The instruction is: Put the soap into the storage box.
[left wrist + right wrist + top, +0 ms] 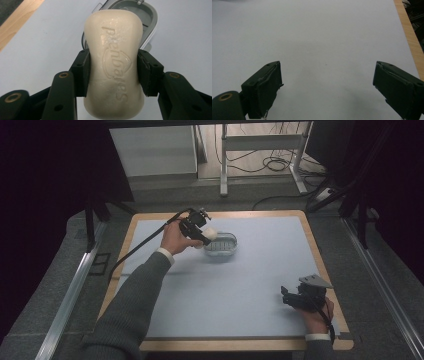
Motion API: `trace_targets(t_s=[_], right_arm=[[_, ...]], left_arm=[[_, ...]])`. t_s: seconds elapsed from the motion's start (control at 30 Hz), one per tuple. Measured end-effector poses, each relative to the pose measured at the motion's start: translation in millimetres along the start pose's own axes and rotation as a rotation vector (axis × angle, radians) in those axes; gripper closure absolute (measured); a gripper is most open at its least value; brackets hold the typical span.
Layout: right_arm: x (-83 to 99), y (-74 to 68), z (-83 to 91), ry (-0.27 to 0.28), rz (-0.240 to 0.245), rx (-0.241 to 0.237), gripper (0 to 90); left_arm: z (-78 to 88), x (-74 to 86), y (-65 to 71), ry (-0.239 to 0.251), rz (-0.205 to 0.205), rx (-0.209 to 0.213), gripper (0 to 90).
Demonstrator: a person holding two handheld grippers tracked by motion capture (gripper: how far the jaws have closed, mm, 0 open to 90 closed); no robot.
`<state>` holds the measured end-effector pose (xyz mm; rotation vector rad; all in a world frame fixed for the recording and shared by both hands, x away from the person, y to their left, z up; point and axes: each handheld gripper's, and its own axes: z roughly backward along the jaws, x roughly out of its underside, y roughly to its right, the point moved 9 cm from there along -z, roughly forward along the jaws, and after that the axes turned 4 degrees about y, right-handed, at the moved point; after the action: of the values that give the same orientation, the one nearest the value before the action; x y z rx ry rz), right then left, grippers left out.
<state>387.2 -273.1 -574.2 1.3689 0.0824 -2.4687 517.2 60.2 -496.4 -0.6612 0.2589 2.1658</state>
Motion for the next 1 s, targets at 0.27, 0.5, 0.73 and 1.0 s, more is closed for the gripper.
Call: trace_targets(t_s=[0.27,0.5,0.73,1.0], right_arm=[[0.5,1.3,-0.1,-0.001,-0.002,0.003,8.2],[0.4,1.4,-0.1,-0.001,-0.002,0.003,8.2],[1.2,3.0,-0.8,-0.005,0.001,0.007,8.2],[1.2,3.8,-0.1,-0.005,0.001,0.009,8.2]], left_arm=[[-3.1,-14.9,6.4,0.001,-0.028,0.001,49.7],[-12.1,-22.7,12.0,0.004,-0.030,0.031,49.7],[-18.2,-25.5,8.5,0.004,-0.032,0.027,49.7],[-23.8,-36.5,19.3,0.003,-0.066,0.064,49.7]])
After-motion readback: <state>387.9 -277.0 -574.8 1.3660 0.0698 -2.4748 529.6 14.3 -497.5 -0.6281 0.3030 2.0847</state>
